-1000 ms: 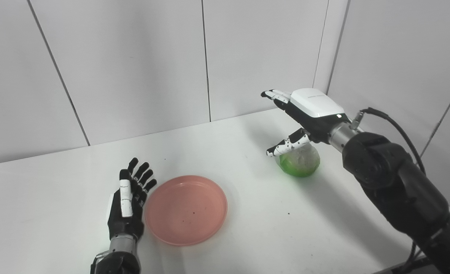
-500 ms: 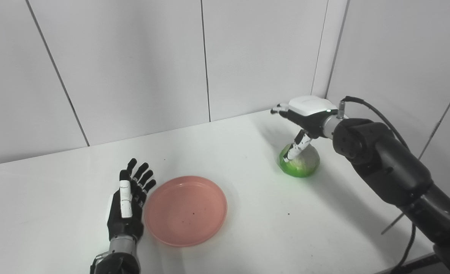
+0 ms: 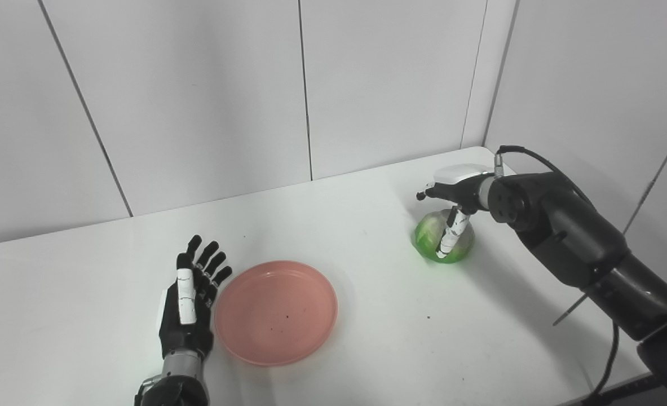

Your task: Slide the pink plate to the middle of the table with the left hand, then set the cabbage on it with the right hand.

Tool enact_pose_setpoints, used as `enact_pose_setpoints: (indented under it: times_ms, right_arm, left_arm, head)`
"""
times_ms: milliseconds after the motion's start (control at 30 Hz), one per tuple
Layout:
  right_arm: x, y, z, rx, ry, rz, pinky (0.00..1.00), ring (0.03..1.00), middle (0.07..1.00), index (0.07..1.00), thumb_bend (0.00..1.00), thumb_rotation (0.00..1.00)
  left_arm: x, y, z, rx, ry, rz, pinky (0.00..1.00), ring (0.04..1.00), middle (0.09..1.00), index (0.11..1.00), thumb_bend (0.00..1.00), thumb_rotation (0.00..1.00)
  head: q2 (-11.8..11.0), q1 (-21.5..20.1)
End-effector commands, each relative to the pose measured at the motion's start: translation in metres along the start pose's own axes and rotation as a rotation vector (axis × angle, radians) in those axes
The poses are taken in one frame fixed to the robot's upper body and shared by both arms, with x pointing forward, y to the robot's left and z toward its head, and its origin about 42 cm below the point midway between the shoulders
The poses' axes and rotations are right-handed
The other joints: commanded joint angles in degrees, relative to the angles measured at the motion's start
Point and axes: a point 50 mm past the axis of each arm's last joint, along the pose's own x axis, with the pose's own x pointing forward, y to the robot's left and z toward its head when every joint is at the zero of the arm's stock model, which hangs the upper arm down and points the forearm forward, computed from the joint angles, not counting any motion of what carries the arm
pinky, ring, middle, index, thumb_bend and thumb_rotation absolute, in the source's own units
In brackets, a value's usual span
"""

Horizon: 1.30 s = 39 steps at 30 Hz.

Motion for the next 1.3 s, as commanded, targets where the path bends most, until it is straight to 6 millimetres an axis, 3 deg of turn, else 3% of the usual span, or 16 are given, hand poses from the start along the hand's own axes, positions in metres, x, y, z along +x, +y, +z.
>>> enact_pose_setpoints:
  times_ms: [0, 200, 300, 367, 833, 1067, 1267]
  right_arm:
    - [-0.01, -0.031, -0.006, 0.015, 0.015, -0.065, 0.71, 0.96, 1.0, 0.923, 1.0, 0.28]
    - [-0.008, -0.023, -0.007, 0.004, 0.028, -0.049, 0.66, 0.894, 0.962, 0.919, 1.0, 0.27]
    - [-0.007, -0.018, -0.008, -0.003, 0.031, -0.043, 0.7, 0.919, 0.971, 0.925, 1.0, 0.27]
    - [-0.005, -0.014, -0.009, -0.001, 0.027, -0.039, 0.68, 0.888, 0.958, 0.93, 1.0, 0.27]
    - [0.005, 0.014, -0.017, 0.034, -0.001, -0.046, 0.73, 0.914, 0.976, 0.927, 1.0, 0.26]
    - [0.009, 0.029, -0.021, 0.058, -0.025, -0.061, 0.66, 0.864, 0.96, 0.9, 1.0, 0.25]
    - [0.012, 0.039, -0.022, 0.069, -0.073, -0.131, 0.52, 0.646, 0.732, 0.801, 0.9, 0.1]
  left_arm:
    - [-0.014, 0.005, -0.023, -0.032, 0.091, 0.038, 0.81, 0.872, 0.882, 0.924, 0.96, 0.88]
    - [-0.016, 0.006, -0.023, -0.027, 0.1, 0.035, 0.8, 0.876, 0.89, 0.93, 0.96, 0.9]
    - [-0.016, 0.006, -0.024, -0.026, 0.1, 0.037, 0.81, 0.874, 0.886, 0.931, 0.96, 0.88]
    - [-0.016, 0.007, -0.024, -0.023, 0.101, 0.04, 0.79, 0.871, 0.885, 0.925, 0.97, 0.88]
    - [-0.018, 0.006, -0.024, -0.031, 0.109, 0.043, 0.75, 0.852, 0.875, 0.926, 0.97, 0.85]
    - [-0.018, 0.005, -0.024, -0.044, 0.12, 0.043, 0.78, 0.852, 0.875, 0.935, 0.96, 0.85]
    - [-0.018, 0.004, -0.025, -0.047, 0.124, 0.044, 0.78, 0.855, 0.879, 0.941, 0.96, 0.86]
  head:
    - [0.08, 0.09]
    - [0.6, -0.17]
    - [0.85, 0.06]
    - [0.85, 0.06]
    - [1.27, 0.25]
    - [1.47, 0.31]
    - [1.53, 0.5]
